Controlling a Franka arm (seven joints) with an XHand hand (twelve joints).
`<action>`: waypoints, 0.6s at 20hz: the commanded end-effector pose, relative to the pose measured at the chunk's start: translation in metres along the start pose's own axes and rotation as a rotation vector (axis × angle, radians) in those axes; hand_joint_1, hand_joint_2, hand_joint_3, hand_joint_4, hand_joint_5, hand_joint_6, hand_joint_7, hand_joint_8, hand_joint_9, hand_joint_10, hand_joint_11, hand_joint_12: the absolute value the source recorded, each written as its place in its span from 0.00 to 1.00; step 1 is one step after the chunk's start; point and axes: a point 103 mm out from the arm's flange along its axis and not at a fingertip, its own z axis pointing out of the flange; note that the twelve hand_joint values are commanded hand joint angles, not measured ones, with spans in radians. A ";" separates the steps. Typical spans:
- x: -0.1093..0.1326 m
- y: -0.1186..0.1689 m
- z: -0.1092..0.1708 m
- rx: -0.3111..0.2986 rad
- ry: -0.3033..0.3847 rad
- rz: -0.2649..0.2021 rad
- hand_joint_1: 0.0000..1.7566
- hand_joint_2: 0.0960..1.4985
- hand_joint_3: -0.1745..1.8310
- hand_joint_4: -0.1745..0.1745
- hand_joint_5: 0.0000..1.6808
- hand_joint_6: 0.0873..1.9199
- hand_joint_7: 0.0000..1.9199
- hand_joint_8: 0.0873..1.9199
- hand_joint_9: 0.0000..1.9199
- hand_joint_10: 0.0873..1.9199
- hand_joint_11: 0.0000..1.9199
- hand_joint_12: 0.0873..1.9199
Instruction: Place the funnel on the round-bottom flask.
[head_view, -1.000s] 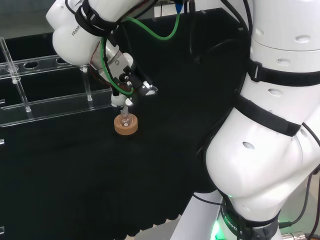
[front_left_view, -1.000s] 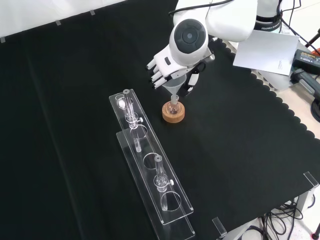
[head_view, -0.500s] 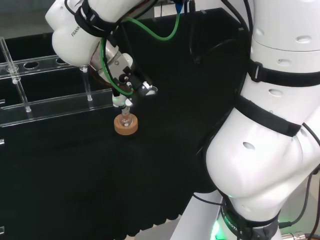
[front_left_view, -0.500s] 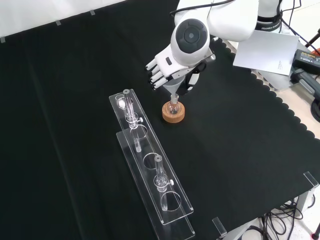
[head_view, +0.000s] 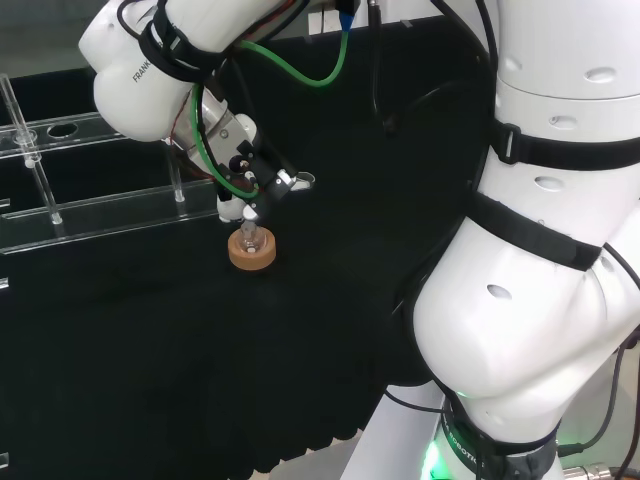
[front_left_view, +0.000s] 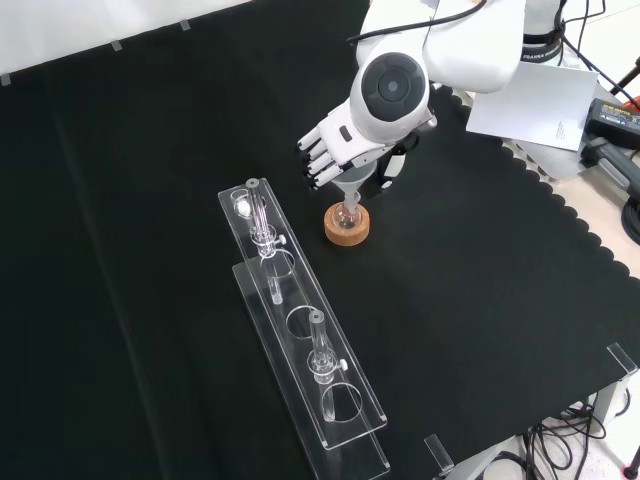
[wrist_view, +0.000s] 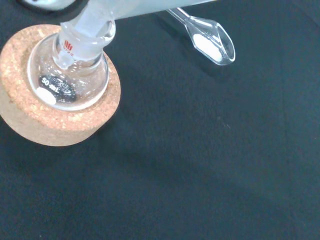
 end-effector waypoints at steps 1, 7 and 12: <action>-0.001 -0.001 0.000 -0.006 -0.004 0.007 0.44 0.43 0.37 0.38 0.30 0.34 0.29 0.38 0.43 0.25 0.29 0.67; -0.004 -0.001 0.001 0.020 -0.001 0.000 0.42 0.42 0.36 0.40 0.25 0.28 0.19 0.37 0.34 0.27 0.23 0.70; -0.003 -0.003 0.000 0.031 0.012 -0.029 0.31 0.42 0.28 0.42 0.17 0.07 0.02 0.32 0.16 0.36 0.13 0.75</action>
